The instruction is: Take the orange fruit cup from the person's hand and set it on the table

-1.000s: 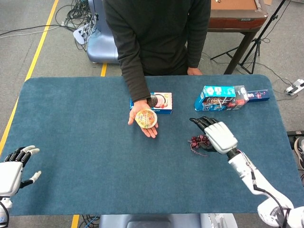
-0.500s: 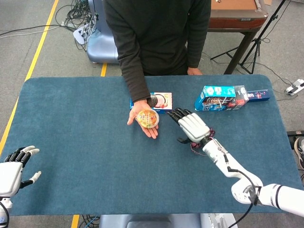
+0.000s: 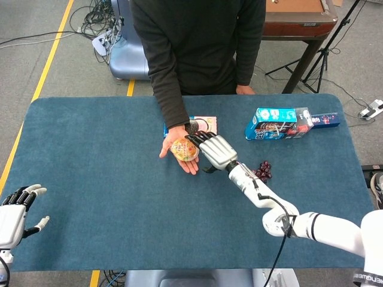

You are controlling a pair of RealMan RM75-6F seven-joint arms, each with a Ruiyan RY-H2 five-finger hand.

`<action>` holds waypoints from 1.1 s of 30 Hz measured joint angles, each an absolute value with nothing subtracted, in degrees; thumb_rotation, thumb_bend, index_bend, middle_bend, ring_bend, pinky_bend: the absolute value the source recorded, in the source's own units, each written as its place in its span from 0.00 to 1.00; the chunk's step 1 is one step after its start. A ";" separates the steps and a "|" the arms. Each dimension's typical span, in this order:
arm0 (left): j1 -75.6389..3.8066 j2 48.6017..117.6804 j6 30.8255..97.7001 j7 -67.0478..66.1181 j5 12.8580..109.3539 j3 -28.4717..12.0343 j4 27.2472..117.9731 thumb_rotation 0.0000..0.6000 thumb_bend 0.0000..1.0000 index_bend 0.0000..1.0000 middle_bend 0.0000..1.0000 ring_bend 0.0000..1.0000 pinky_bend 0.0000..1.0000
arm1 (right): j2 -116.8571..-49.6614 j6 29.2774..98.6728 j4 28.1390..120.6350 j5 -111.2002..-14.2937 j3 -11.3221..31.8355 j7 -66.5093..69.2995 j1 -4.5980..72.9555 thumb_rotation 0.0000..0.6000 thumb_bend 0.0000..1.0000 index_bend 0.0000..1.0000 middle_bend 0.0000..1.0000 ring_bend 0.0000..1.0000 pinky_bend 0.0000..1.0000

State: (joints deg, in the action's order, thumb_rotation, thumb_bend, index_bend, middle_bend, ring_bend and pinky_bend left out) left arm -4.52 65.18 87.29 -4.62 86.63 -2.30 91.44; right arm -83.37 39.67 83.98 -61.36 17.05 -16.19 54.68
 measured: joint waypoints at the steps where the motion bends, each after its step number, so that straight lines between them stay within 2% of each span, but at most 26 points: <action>1: -4.50 65.17 87.29 -4.60 86.58 -2.32 91.42 1.00 0.20 0.27 0.22 0.18 0.25 | -83.99 39.36 82.98 -60.94 17.07 -16.36 55.42 1.00 0.17 0.05 0.14 0.07 0.18; 17: -4.19 64.77 87.11 -4.75 85.79 -2.43 91.37 1.00 0.20 0.28 0.22 0.18 0.25 | -90.60 33.66 71.69 -55.17 17.58 -16.02 64.60 1.00 0.17 0.05 0.14 0.07 0.18; 28: -3.98 64.79 87.11 -4.59 85.58 -2.44 91.12 1.00 0.20 0.27 0.22 0.18 0.25 | -93.08 31.31 67.43 -51.86 16.42 -16.16 68.86 1.00 0.17 0.05 0.22 0.08 0.18; 33: -3.84 64.73 87.13 -4.35 85.38 -2.45 90.96 1.00 0.20 0.27 0.22 0.18 0.25 | -93.66 31.40 66.22 -51.25 15.46 -16.07 69.29 1.00 0.17 0.10 0.25 0.11 0.18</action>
